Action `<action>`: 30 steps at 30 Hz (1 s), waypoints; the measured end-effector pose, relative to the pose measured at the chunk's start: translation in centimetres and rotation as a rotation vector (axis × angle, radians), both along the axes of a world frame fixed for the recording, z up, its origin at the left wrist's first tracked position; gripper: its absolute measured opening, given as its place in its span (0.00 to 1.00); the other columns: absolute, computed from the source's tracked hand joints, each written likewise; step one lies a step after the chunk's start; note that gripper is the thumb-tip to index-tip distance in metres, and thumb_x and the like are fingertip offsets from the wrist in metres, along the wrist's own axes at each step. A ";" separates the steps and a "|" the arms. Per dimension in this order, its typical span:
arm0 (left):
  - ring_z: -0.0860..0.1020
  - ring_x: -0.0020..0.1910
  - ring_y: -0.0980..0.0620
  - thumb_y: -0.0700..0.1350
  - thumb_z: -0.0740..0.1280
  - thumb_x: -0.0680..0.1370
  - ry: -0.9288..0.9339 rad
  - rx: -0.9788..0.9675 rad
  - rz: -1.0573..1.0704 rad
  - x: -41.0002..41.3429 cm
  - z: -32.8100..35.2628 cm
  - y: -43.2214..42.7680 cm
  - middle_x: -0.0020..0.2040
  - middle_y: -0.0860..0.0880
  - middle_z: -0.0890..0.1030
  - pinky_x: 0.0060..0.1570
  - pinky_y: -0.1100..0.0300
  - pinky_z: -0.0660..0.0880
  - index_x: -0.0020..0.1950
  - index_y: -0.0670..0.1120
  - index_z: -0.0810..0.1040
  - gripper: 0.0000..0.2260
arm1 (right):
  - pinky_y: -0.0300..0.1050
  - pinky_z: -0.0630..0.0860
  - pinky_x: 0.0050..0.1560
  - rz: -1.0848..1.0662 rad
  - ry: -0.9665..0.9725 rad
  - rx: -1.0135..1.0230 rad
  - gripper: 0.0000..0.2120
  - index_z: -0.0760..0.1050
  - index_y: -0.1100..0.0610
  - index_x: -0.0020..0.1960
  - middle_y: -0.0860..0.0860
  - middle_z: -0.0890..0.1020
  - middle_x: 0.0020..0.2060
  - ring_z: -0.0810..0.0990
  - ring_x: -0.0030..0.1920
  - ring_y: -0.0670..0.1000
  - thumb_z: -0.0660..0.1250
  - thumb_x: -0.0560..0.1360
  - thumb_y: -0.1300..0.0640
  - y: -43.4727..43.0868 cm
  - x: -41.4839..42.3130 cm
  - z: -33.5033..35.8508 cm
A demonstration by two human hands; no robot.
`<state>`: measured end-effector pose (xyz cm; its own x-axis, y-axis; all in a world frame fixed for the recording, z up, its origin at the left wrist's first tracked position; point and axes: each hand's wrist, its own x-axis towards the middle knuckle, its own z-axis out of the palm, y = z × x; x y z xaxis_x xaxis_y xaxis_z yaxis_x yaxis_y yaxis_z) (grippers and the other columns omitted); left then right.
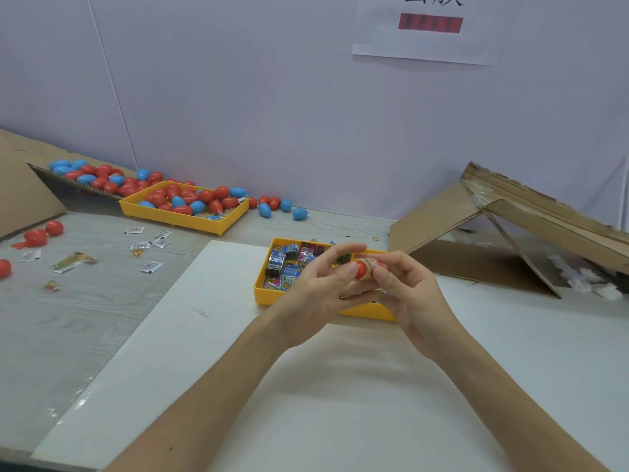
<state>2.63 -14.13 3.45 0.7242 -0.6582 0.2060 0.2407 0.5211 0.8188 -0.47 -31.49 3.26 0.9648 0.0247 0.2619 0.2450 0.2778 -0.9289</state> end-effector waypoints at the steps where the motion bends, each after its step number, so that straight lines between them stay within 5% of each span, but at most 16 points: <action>1: 0.80 0.61 0.42 0.42 0.64 0.81 0.003 -0.003 -0.005 0.0 0.0 0.0 0.62 0.38 0.79 0.60 0.51 0.78 0.70 0.44 0.72 0.18 | 0.56 0.81 0.50 0.008 -0.008 0.003 0.16 0.77 0.67 0.58 0.63 0.84 0.49 0.84 0.49 0.65 0.69 0.73 0.60 -0.1 0.0 0.0; 11: 0.80 0.62 0.46 0.46 0.66 0.80 0.041 -0.046 0.006 0.1 0.1 0.0 0.62 0.40 0.81 0.59 0.55 0.78 0.70 0.43 0.73 0.19 | 0.50 0.81 0.51 -0.034 -0.093 -0.139 0.21 0.79 0.55 0.62 0.58 0.83 0.55 0.83 0.56 0.57 0.78 0.70 0.53 0.2 -0.1 0.0; 19: 0.80 0.64 0.44 0.40 0.67 0.80 0.003 0.020 -0.014 0.3 0.1 0.2 0.63 0.41 0.80 0.60 0.54 0.78 0.68 0.45 0.75 0.17 | 0.46 0.80 0.50 -0.097 -0.101 -0.177 0.14 0.83 0.54 0.56 0.57 0.86 0.50 0.85 0.52 0.58 0.72 0.76 0.47 0.1 -0.3 0.4; 24: 0.81 0.61 0.45 0.36 0.66 0.79 -0.019 0.018 0.013 0.2 0.1 0.1 0.61 0.39 0.81 0.59 0.54 0.78 0.69 0.42 0.73 0.18 | 0.45 0.80 0.48 -0.067 -0.059 -0.122 0.24 0.83 0.55 0.52 0.56 0.84 0.47 0.83 0.50 0.53 0.78 0.67 0.37 0.2 -0.4 0.7; 30: 0.80 0.63 0.42 0.36 0.64 0.81 -0.034 0.017 0.000 0.2 0.0 0.1 0.62 0.38 0.80 0.60 0.55 0.78 0.71 0.40 0.71 0.18 | 0.46 0.80 0.50 -0.091 -0.043 -0.093 0.16 0.83 0.58 0.49 0.58 0.85 0.46 0.84 0.50 0.56 0.75 0.73 0.45 -0.1 -0.3 0.8</action>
<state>2.79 -14.08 3.42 0.7166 -0.6622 0.2191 0.2126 0.5066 0.8355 -0.78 -31.61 4.06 0.9520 -0.0359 0.3038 0.3055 0.1661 -0.9376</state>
